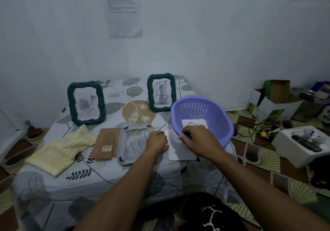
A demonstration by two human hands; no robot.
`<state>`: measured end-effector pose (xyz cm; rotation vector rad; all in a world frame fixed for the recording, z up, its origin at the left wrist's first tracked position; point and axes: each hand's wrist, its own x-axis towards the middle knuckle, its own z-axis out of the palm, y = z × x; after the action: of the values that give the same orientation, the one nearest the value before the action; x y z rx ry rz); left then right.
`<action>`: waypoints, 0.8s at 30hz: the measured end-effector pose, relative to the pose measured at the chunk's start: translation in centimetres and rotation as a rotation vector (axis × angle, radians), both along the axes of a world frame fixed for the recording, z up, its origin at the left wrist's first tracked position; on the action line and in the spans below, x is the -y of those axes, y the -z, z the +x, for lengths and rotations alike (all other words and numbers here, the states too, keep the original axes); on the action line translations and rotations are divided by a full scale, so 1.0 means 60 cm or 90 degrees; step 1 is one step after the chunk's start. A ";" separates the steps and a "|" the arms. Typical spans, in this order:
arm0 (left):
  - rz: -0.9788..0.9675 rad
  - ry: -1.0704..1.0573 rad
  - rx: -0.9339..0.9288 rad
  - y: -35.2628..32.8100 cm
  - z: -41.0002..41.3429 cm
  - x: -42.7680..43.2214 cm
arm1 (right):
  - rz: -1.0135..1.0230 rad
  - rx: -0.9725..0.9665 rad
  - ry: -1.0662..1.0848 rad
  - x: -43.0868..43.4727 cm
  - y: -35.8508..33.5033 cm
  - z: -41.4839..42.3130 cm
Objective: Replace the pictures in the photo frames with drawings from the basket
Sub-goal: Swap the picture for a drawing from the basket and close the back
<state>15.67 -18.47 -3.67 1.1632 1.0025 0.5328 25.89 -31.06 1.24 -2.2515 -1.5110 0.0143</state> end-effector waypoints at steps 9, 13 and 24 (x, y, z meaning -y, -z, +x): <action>0.253 0.027 -0.039 -0.043 -0.058 -0.034 | -0.022 -0.027 0.040 -0.012 -0.008 -0.004; 0.380 0.021 -0.126 -0.050 -0.111 -0.064 | 0.016 -0.038 0.053 -0.034 -0.012 -0.017; 0.410 0.096 -0.082 -0.081 -0.038 -0.028 | -0.233 -0.001 0.138 -0.079 -0.006 0.124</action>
<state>13.38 -16.77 1.16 1.8500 0.8624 0.6905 33.32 -26.31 1.62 -2.6909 -1.3411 0.2464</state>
